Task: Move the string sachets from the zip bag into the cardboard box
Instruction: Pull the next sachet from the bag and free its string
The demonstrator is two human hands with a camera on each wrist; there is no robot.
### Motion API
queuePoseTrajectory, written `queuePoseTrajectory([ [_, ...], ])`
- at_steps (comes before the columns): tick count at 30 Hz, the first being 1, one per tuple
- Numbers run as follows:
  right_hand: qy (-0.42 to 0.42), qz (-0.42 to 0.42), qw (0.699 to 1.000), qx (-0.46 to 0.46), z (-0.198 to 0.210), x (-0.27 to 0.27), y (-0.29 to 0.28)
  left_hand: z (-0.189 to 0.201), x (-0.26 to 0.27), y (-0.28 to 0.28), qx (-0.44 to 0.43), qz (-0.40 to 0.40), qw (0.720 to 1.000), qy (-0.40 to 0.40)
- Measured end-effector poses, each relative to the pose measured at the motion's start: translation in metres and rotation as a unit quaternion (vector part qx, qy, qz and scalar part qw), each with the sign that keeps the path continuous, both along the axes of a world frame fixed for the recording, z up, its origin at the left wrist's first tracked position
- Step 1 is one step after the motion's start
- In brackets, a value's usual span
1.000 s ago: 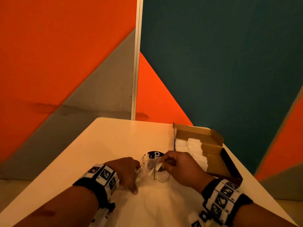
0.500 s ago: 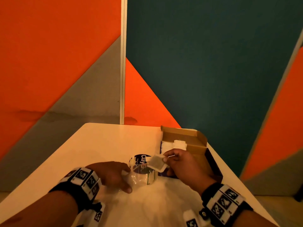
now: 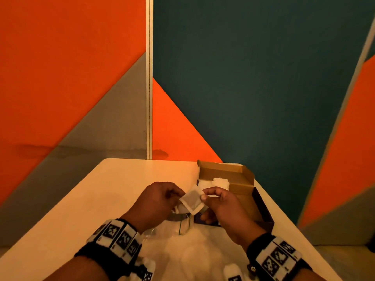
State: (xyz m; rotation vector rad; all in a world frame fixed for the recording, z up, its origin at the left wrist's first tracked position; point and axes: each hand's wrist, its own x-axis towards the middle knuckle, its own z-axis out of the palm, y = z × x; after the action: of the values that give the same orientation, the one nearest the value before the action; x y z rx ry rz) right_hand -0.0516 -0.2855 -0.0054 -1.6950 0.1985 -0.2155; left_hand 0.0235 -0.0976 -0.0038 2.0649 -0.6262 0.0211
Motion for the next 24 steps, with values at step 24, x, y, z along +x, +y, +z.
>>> queuePoseTrajectory([
  [24,-0.01,0.006,0.993,0.121,-0.007,0.004,0.0,0.012,-0.005,-0.008,-0.019,0.045,0.999,-0.015],
])
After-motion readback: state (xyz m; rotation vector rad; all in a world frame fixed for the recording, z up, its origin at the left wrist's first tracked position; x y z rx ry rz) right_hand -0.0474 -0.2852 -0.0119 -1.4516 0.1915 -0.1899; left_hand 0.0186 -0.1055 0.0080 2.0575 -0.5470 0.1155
